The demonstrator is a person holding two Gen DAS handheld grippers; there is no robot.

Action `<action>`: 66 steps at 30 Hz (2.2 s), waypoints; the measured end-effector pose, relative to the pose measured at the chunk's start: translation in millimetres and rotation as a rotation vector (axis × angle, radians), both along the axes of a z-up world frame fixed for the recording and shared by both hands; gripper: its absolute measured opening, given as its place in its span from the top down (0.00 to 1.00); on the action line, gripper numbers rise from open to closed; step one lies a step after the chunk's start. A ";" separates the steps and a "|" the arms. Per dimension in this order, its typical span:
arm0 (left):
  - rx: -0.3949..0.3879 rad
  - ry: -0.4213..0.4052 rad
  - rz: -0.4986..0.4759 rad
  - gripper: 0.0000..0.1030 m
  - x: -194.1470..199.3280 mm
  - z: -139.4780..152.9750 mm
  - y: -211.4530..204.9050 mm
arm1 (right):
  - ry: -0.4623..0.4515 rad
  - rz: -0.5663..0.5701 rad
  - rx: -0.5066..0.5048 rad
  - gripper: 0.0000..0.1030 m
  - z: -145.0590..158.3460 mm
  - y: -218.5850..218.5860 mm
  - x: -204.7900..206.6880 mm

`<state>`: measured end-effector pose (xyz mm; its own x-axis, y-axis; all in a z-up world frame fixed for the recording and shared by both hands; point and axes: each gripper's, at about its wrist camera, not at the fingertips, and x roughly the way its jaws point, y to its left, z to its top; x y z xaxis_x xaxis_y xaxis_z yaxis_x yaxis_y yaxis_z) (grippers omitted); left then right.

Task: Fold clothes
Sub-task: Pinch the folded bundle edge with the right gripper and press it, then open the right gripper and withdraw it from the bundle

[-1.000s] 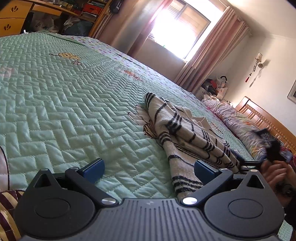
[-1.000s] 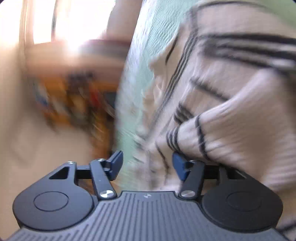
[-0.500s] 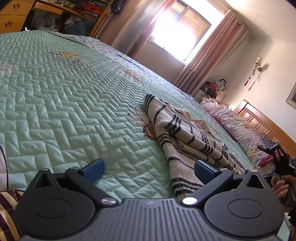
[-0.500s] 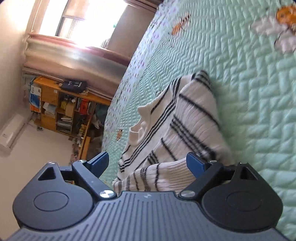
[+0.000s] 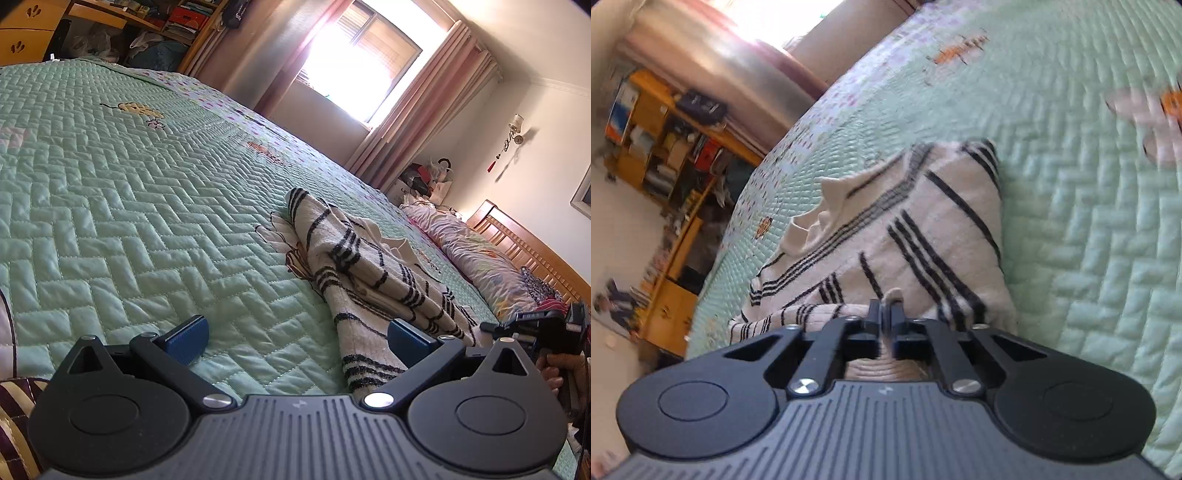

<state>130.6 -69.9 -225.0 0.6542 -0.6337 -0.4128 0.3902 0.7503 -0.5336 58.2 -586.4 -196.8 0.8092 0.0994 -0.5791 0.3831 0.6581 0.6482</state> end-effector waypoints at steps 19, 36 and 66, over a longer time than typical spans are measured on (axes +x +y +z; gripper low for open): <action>-0.012 0.001 0.000 0.01 1.1 -1.2 1.0 | -0.021 -0.069 -0.058 0.77 -23.3 -19.7 16.3; -0.010 0.001 0.000 0.01 1.5 -0.7 0.6 | -0.163 -0.079 0.226 0.57 -55.9 3.9 30.2; 0.157 0.174 -0.232 0.01 -168.2 27.7 47.2 | 0.024 0.075 0.518 0.18 -55.7 29.6 -238.4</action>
